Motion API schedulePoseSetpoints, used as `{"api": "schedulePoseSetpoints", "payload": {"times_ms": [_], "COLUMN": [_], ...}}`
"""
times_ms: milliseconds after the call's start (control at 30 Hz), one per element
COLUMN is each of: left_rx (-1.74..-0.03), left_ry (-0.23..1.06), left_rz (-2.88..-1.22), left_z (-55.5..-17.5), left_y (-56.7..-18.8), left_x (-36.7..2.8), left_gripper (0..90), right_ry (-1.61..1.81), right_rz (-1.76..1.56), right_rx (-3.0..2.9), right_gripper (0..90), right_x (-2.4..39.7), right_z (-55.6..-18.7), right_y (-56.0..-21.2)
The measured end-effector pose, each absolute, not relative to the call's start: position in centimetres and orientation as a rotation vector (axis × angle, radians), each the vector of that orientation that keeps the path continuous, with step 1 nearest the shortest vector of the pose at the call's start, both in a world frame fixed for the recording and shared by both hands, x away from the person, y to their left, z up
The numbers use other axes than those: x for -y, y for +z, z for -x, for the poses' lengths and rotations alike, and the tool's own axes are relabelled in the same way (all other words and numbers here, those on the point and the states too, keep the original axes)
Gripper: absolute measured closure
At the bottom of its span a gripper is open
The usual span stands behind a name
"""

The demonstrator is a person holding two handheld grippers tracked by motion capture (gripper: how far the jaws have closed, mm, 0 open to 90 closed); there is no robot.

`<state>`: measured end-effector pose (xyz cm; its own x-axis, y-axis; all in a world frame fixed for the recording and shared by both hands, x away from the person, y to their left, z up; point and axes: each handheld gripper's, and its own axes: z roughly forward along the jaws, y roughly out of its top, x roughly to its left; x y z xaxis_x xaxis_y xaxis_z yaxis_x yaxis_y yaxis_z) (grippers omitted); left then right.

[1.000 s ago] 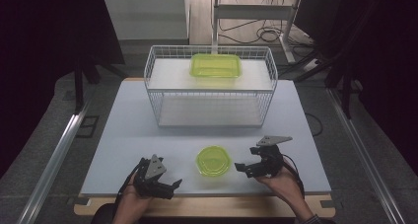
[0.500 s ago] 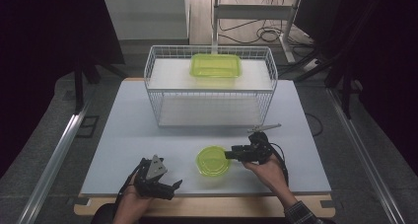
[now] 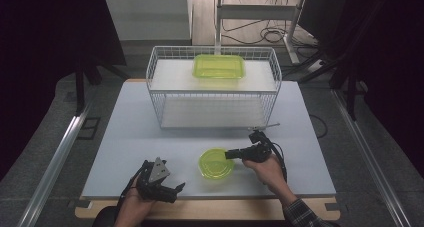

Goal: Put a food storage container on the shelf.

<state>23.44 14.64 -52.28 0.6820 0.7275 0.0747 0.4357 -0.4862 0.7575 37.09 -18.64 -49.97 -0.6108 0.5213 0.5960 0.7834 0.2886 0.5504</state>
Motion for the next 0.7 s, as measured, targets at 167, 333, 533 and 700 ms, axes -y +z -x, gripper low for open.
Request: {"api": "schedulePoseSetpoints", "payload": {"times_ms": [167,333,533,700], "left_rx": [-0.891,-0.893,-0.9,-0.9], "left_ry": [0.508,0.509,0.51,0.509], "left_rz": [-2.149,-2.146,-2.136,-2.137], "left_z": [-23.4,-23.4,-23.5,-23.4], "left_y": [-52.2,-52.2,-52.2,-52.2], "left_x": [-14.7,-14.7,-14.8,-14.8], "left_gripper": [4.4,4.3,4.2,4.2], "right_ry": [-1.225,-1.239,-1.281,-1.329], "right_rz": [1.183,1.187,1.201,1.202], "right_rx": [2.16,2.178,2.157,2.129], "right_gripper": [80.8,81.0,81.1,81.2], "right_x": [18.8,18.8,19.2,19.7], "right_z": [-37.1,-36.9,-36.9,-37.0], "right_y": [-50.0,-49.6,-48.8,-47.8]}}
